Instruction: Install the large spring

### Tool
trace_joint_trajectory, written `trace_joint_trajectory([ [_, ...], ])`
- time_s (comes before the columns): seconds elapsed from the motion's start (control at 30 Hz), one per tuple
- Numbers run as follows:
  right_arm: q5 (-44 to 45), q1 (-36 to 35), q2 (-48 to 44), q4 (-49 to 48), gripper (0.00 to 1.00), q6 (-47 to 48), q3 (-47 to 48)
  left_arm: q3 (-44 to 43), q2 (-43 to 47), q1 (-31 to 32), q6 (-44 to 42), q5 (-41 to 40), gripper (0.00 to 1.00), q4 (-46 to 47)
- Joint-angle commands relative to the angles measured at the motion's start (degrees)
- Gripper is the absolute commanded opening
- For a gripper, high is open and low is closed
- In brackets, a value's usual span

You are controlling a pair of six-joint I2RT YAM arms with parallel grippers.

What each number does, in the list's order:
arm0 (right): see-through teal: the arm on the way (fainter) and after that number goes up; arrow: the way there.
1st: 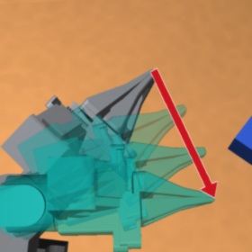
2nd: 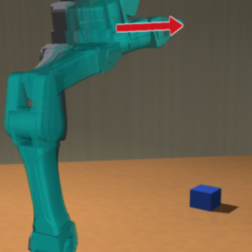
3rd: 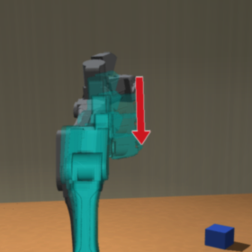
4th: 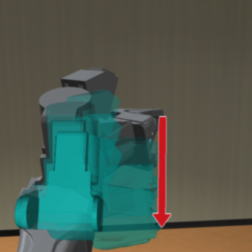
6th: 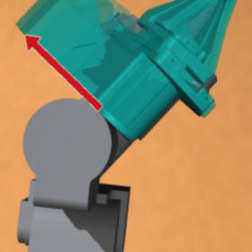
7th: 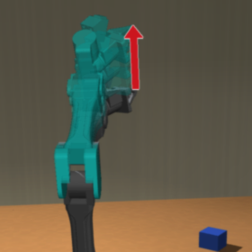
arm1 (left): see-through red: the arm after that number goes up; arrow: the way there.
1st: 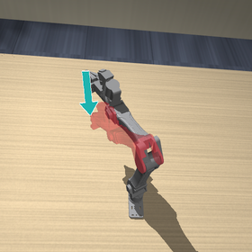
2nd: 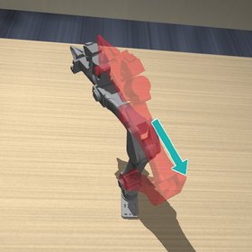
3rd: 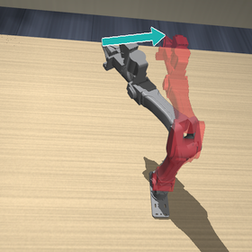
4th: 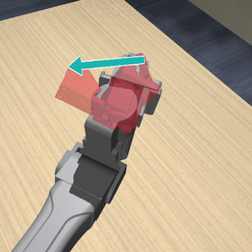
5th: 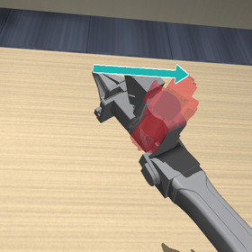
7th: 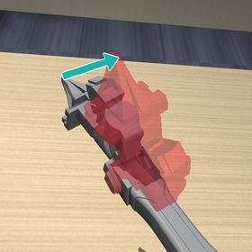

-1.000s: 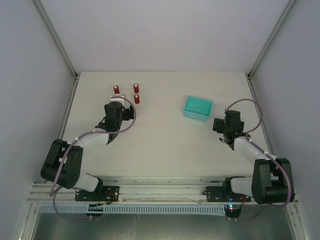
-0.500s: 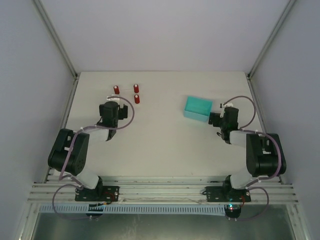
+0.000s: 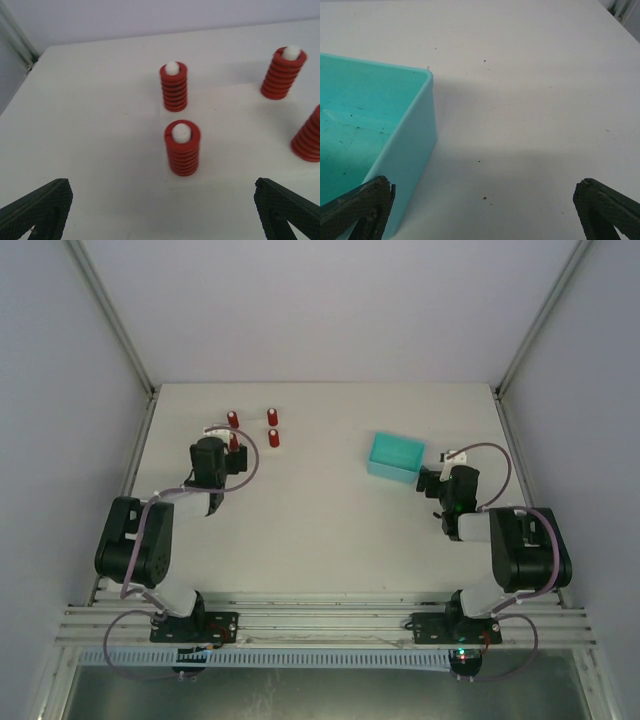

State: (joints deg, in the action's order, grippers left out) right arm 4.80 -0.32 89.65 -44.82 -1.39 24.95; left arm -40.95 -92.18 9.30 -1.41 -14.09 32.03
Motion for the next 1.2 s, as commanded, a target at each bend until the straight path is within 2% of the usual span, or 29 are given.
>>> trace_joint_trajectory([
  [0.0, 0.0, -0.1, 0.2, -2.8, 0.99, 0.8, -0.1, 3.4, 2.9, -3.5, -0.5, 4.5, 0.99, 0.6],
  [0.17, 0.0, -0.1, 0.2, -2.9, 0.99, 0.7, -0.2, 14.0, 6.0, -6.4, 1.4, 8.5, 0.99, 16.8],
  [0.3, 0.0, -0.1, 0.4, -3.4, 0.99, 0.7, -0.2, 16.8, 3.1, -6.8, 1.4, 8.7, 0.99, 23.8],
  [0.43, 0.0, -0.1, 0.4, -3.3, 0.99, 0.7, -0.2, 16.8, 3.1, -7.2, 1.8, 9.0, 0.99, 23.7],
  [0.53, 0.0, -0.1, 0.4, -3.2, 0.99, 0.8, -0.1, 19.3, 3.9, -7.8, 2.5, 9.6, 0.99, 27.2],
  [0.6, 0.1, -0.2, 0.4, -3.1, 0.99, 0.8, -0.1, 22.6, 4.4, -8.1, 2.6, 10.7, 0.99, 32.5],
  [0.67, 0.1, -0.3, 0.4, -3.1, 0.99, 0.8, -0.1, 26.8, 2.6, -8.3, 2.3, 11.2, 0.99, 42.4],
  [0.7, 0.1, -0.2, 0.3, -3.0, 0.99, 0.8, -0.1, 26.5, 3.5, -8.3, 2.1, 11.7, 0.99, 39.6],
  [0.8, 0.2, -0.3, 0.4, -2.9, 0.99, 0.9, 0.0, 25.6, 3.2, -8.5, 2.2, 12.5, 0.99, 38.7],
  [1.17, 0.2, -0.4, 0.4, -2.7, 0.99, 1.0, 0.2, 25.7, 3.0, -8.6, 2.3, 12.6, 0.99, 39.5],
])
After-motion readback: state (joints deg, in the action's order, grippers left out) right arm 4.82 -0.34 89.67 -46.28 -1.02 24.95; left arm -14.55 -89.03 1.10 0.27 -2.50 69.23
